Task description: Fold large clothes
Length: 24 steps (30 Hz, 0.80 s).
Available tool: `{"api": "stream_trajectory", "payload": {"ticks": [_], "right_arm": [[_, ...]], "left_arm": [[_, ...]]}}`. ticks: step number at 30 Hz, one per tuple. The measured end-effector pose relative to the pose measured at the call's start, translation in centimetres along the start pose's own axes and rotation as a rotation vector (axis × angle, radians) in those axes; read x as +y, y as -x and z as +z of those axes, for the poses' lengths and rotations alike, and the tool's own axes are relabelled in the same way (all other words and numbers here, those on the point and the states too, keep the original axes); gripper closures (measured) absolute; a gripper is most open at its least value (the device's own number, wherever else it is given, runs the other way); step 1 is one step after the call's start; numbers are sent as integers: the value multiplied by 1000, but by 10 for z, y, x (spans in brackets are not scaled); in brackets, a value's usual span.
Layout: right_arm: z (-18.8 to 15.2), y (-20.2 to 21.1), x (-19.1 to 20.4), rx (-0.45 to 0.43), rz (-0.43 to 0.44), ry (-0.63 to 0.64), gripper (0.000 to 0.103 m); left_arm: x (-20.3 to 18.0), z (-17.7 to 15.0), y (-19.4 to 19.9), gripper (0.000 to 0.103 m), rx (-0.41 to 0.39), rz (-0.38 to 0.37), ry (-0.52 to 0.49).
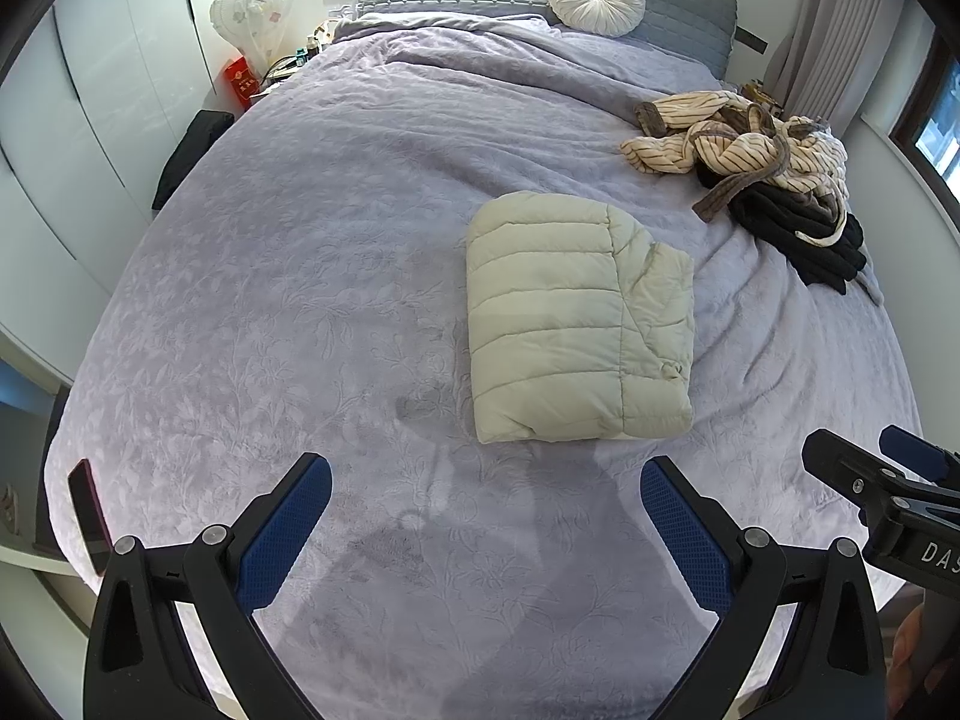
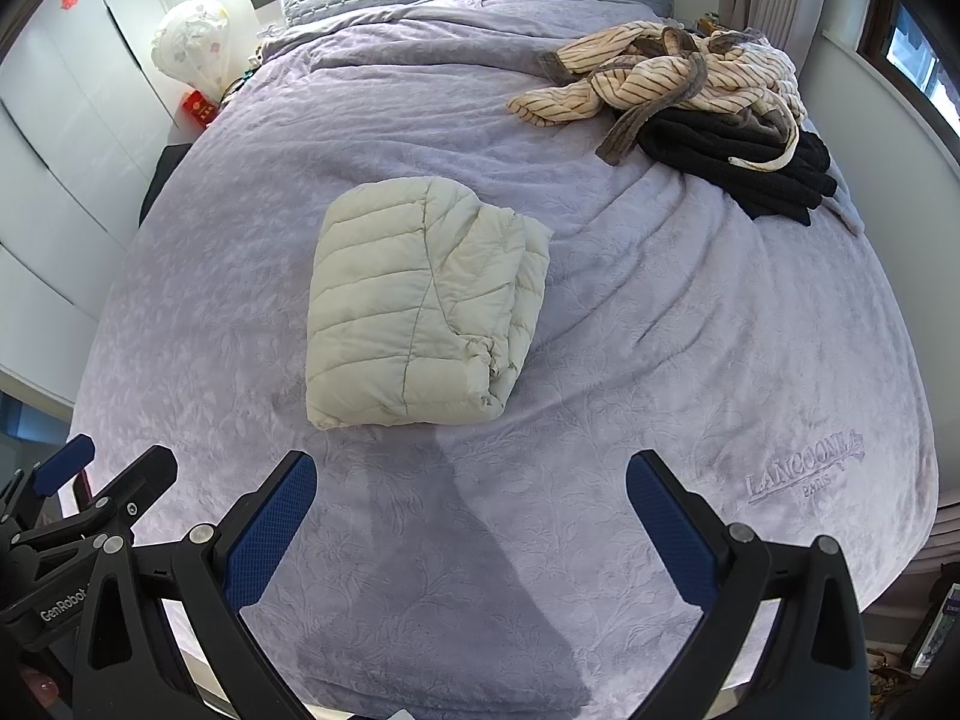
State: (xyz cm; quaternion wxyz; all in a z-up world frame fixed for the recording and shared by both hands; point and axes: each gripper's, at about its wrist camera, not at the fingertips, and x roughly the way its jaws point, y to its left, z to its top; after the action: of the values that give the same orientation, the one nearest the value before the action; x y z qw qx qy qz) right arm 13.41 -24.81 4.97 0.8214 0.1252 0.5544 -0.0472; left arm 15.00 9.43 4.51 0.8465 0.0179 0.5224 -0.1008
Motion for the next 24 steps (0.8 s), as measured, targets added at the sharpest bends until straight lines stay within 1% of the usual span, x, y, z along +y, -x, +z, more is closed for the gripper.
{"api": "stream_trajectory", "payload": {"ticks": [24], "right_arm": [[0, 2, 2, 2, -4, 2, 0]], "left_arm": [[2, -1, 1, 0, -8, 22, 6]]}}
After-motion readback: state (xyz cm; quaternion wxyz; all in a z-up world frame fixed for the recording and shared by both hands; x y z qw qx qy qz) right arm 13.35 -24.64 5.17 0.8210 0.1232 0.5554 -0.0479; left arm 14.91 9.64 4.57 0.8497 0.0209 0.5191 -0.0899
